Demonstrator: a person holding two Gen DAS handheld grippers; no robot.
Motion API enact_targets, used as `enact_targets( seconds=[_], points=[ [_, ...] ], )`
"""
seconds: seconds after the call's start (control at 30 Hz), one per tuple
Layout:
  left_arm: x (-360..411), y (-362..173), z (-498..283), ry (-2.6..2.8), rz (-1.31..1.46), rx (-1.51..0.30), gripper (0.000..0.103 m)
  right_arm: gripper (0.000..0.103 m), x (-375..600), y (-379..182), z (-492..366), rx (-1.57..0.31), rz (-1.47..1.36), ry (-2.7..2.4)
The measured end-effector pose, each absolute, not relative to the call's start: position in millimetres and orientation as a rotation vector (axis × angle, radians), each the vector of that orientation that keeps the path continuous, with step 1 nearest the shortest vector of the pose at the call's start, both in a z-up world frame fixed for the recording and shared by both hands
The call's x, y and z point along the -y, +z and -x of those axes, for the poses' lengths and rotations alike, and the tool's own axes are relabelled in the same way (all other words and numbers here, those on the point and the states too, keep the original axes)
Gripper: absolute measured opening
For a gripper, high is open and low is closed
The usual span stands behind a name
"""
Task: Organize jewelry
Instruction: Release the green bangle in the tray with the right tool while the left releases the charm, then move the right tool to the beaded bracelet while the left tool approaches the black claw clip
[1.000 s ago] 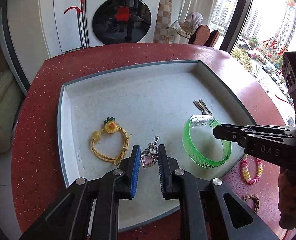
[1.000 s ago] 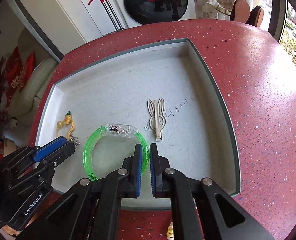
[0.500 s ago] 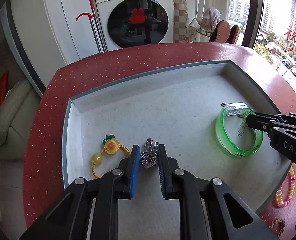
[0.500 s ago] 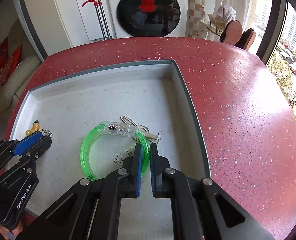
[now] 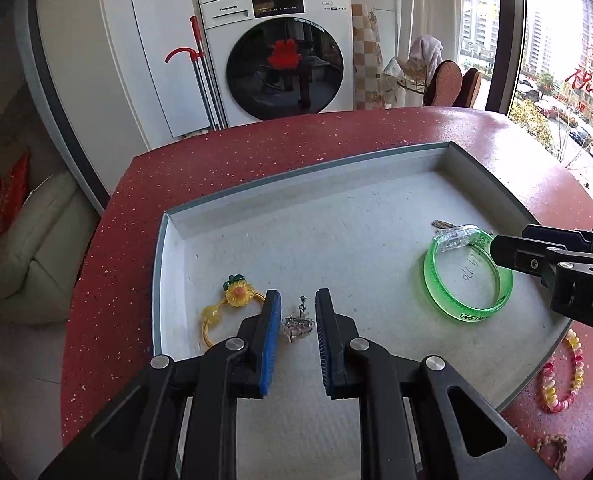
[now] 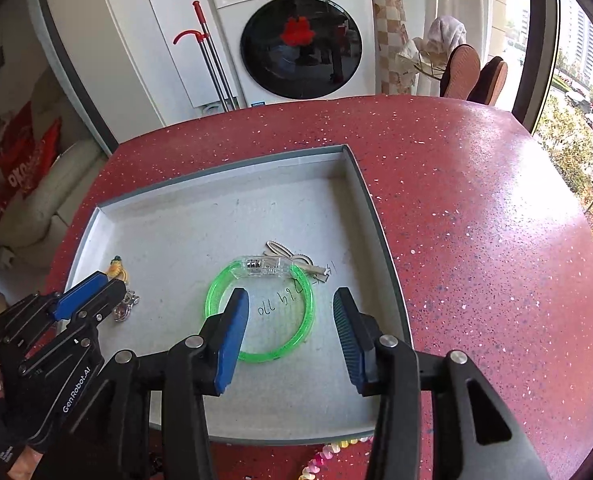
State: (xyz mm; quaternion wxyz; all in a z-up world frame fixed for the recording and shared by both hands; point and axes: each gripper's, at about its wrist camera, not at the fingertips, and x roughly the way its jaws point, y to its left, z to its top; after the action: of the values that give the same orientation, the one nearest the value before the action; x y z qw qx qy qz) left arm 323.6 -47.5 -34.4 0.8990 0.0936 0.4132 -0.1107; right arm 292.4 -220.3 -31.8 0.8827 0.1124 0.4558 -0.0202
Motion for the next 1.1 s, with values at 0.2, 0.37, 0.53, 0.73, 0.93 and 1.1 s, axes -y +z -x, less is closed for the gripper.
enact_targets(
  seconds=[0.2, 0.37, 0.53, 0.73, 0.93, 1.1],
  points=[
    [44, -24, -317, -0.211, -0.173, -0.808, 0.103, 0.048, 221, -28, -286, -0.942, -0.239, -0.034],
    [41, -13, -310, -0.215, -0.167, -0.779, 0.103, 0.049, 221, -25, -279, -0.938, -0.245, -0.027],
    [28, -4, -300, -0.211, -0.12, -0.774, 0.103, 0.076, 221, -18, -264, -0.909, -0.27, -0.007],
    [21, 2, -271, -0.237, -0.15, -0.769, 0.103, 0.086, 224, -12, -234, -0.873, -0.329, 0.016],
    [14, 2, -233, -0.262, -0.15, -0.758, 0.103, 0.086, 225, -18, -198, -0.919, -0.319, 0.018],
    [9, -12, -216, -0.256, -0.109, -0.835, 0.103, 0.086, 231, -30, -172, -0.954, -0.311, -0.015]
  ],
)
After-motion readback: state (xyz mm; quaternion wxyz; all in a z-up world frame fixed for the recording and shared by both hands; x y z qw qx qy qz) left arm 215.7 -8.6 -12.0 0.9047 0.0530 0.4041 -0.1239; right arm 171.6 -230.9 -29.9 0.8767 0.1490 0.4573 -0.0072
